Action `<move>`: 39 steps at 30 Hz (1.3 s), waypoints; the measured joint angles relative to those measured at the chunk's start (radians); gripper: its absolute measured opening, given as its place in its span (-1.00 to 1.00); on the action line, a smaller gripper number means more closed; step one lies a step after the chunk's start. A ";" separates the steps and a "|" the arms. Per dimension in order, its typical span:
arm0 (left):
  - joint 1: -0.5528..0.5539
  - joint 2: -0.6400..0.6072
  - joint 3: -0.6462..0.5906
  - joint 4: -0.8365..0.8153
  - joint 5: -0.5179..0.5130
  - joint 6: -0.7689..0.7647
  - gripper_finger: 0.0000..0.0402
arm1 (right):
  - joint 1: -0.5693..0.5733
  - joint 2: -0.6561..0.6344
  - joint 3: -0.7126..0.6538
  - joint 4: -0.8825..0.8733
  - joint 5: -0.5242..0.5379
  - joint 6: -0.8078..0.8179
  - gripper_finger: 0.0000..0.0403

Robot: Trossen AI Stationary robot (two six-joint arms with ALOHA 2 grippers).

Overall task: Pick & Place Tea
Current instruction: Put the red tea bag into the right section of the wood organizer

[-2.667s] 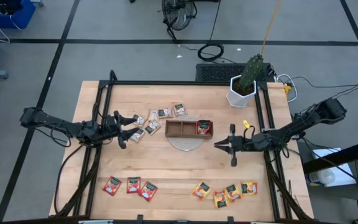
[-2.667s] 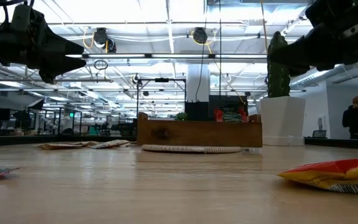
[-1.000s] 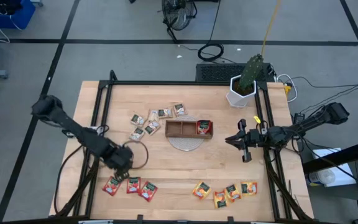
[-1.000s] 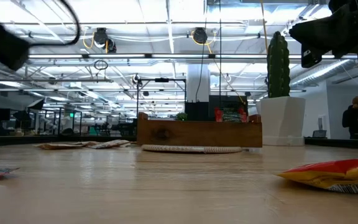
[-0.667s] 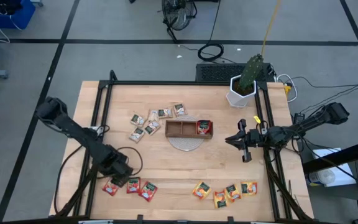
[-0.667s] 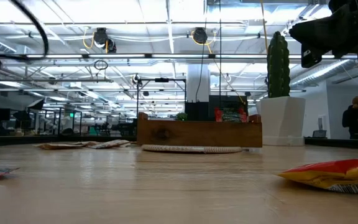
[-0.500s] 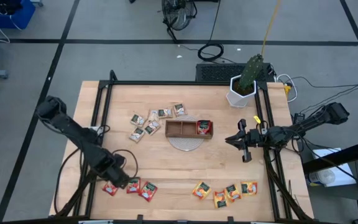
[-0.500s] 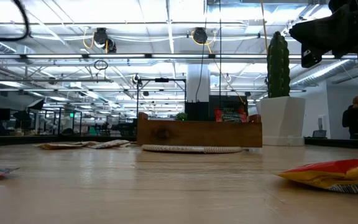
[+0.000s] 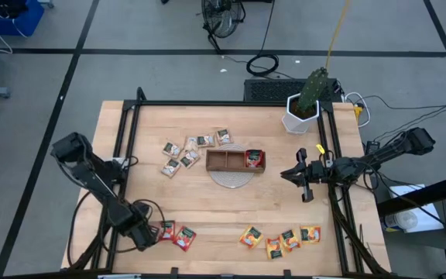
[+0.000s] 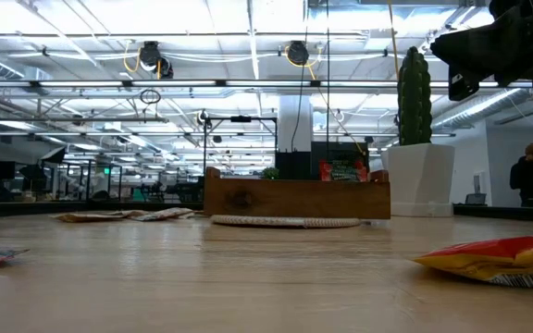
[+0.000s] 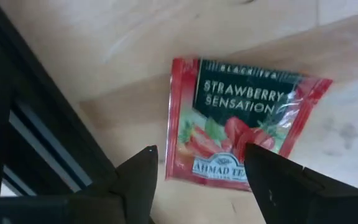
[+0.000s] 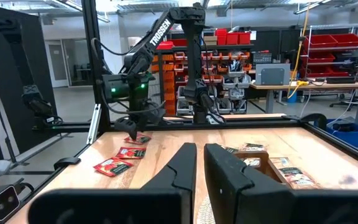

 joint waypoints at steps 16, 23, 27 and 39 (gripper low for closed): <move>-0.024 0.037 -0.047 0.175 -0.141 -0.035 0.19 | 0.000 0.000 0.000 -0.001 0.000 0.000 -0.90; -0.013 0.037 -0.047 0.147 -0.141 -0.033 -0.04 | 0.000 0.000 0.000 0.000 0.000 0.000 -0.90; -0.010 0.037 -0.047 0.154 -0.133 -0.033 -0.47 | 0.000 0.000 0.000 0.000 0.000 0.000 -0.90; -0.021 -0.060 0.030 -0.177 -0.294 0.005 -0.98 | 0.000 0.000 0.000 0.000 0.000 0.000 -0.90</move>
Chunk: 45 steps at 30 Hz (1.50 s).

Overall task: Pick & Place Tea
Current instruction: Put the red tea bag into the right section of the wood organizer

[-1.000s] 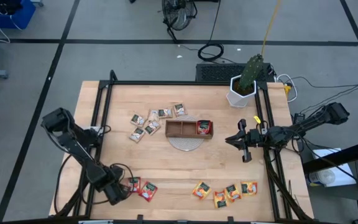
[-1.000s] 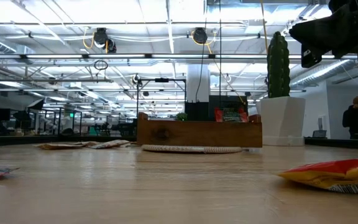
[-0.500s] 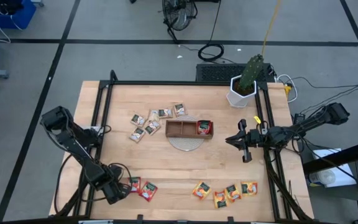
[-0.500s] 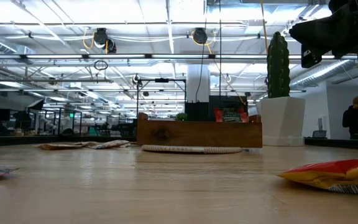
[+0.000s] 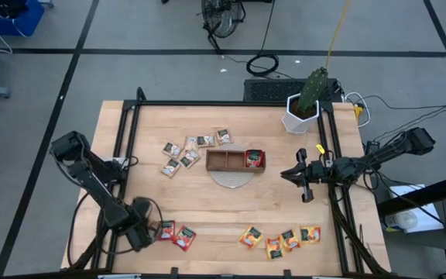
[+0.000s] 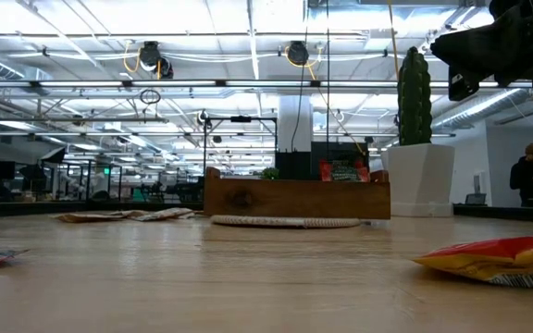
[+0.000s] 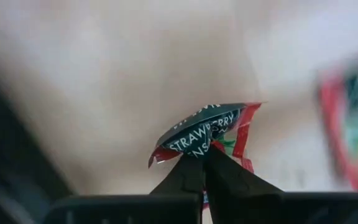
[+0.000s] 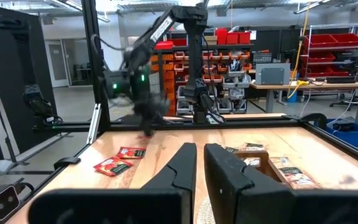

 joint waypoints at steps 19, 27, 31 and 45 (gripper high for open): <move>0.484 -0.109 0.258 -0.132 -1.245 1.345 -0.99 | 0.000 0.000 0.000 0.000 0.000 0.000 -0.90; 0.676 -0.110 0.190 0.149 -1.377 1.682 -0.99 | 0.000 -0.001 0.000 0.033 0.000 -0.001 -0.90; 0.741 -0.110 0.117 0.432 -1.159 1.924 -0.99 | -0.001 0.000 0.000 0.101 0.078 -0.076 -0.90; 1.085 -0.105 0.061 0.877 -0.270 2.334 -0.99 | -0.002 0.002 0.000 0.129 0.291 -0.153 -0.93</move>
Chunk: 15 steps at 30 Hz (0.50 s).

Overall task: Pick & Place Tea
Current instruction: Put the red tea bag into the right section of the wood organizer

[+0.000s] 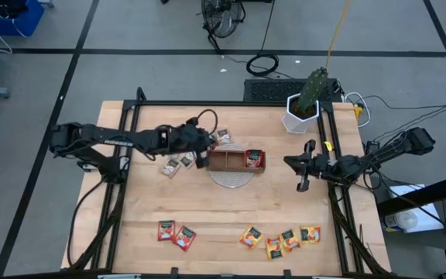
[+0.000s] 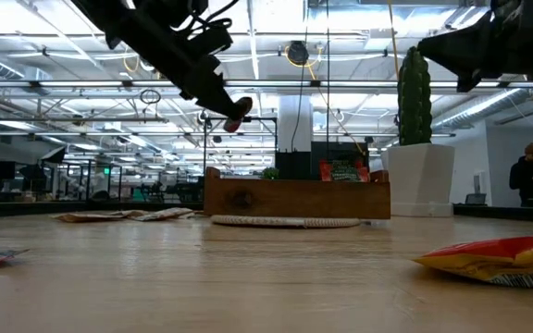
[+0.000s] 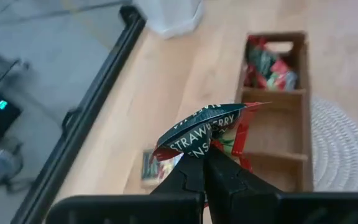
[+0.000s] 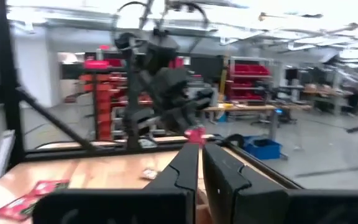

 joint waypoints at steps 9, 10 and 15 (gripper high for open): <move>-0.010 0.009 -0.053 0.228 0.157 0.223 -0.99 | -0.065 0.030 0.000 0.062 0.156 0.083 -0.93; -0.005 0.009 -0.073 0.283 0.178 0.228 -0.99 | -0.082 0.038 0.000 0.074 0.118 0.096 -0.93; 0.024 0.008 -0.157 0.470 0.247 0.199 -0.99 | -0.168 0.092 0.005 0.120 0.158 0.129 -0.94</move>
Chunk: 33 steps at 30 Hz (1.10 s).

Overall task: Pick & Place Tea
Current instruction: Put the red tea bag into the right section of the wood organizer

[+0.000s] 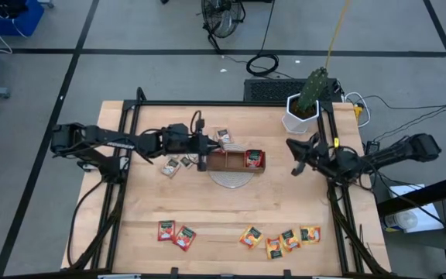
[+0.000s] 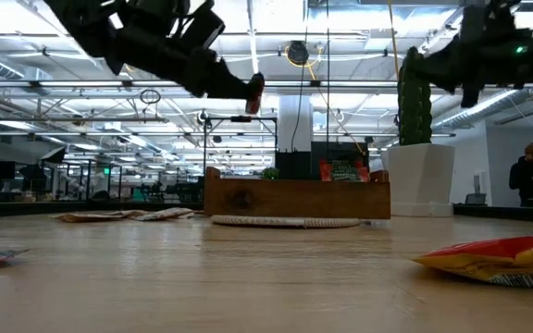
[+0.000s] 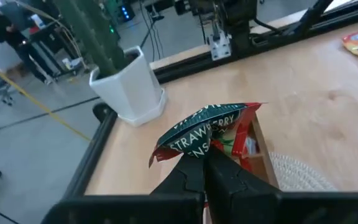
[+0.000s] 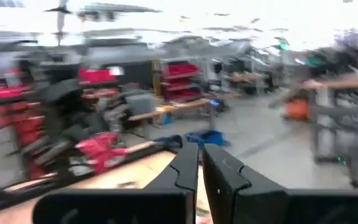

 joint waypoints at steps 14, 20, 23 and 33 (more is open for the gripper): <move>0.002 0.001 -0.032 0.156 0.026 -0.029 -0.99 | -0.220 0.460 0.251 0.008 -0.374 0.094 -0.84; 0.013 0.001 -0.032 0.141 -0.038 -0.055 -0.99 | -0.221 0.818 0.541 -0.043 -0.372 -0.124 -0.42; 0.013 0.001 -0.032 0.117 -0.073 -0.057 -0.99 | -0.221 0.945 0.662 -0.081 -0.368 -0.203 -0.17; 0.013 0.002 -0.032 0.022 -0.153 -0.057 -0.99 | -0.216 0.997 0.778 -0.027 -0.346 -0.181 -0.01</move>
